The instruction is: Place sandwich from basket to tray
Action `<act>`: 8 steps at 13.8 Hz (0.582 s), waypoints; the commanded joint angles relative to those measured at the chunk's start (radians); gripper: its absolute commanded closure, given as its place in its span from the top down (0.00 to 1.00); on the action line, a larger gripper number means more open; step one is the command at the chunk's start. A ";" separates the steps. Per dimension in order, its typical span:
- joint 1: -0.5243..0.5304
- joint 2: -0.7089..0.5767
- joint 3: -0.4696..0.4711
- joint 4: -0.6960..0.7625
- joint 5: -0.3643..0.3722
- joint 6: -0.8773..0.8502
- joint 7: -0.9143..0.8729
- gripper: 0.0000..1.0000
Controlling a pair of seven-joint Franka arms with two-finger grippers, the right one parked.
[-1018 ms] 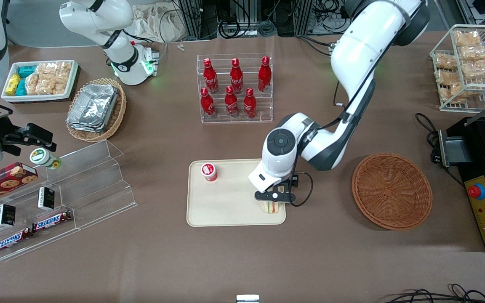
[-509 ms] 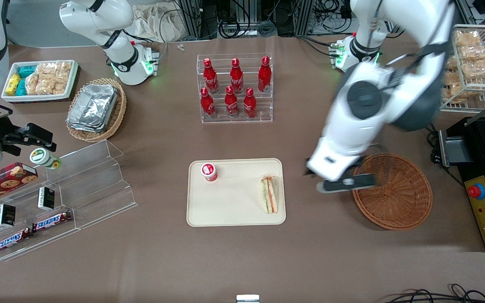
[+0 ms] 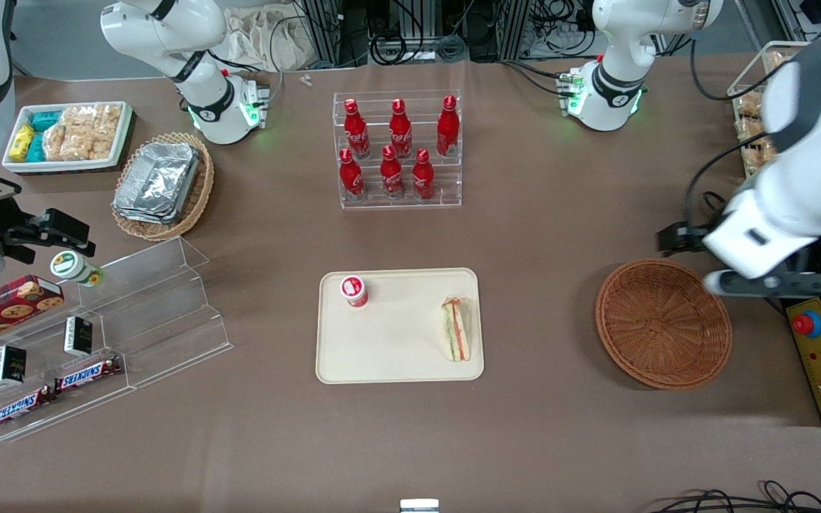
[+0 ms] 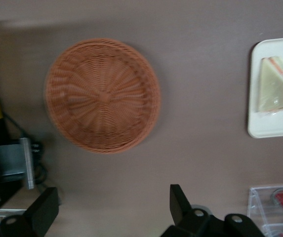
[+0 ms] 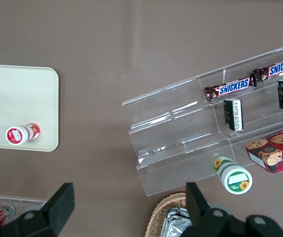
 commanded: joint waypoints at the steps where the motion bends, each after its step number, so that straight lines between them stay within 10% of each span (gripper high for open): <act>1: 0.035 -0.098 0.053 -0.045 -0.025 -0.031 0.108 1.00; 8: -0.063 -0.172 0.160 -0.034 -0.014 -0.044 0.105 1.00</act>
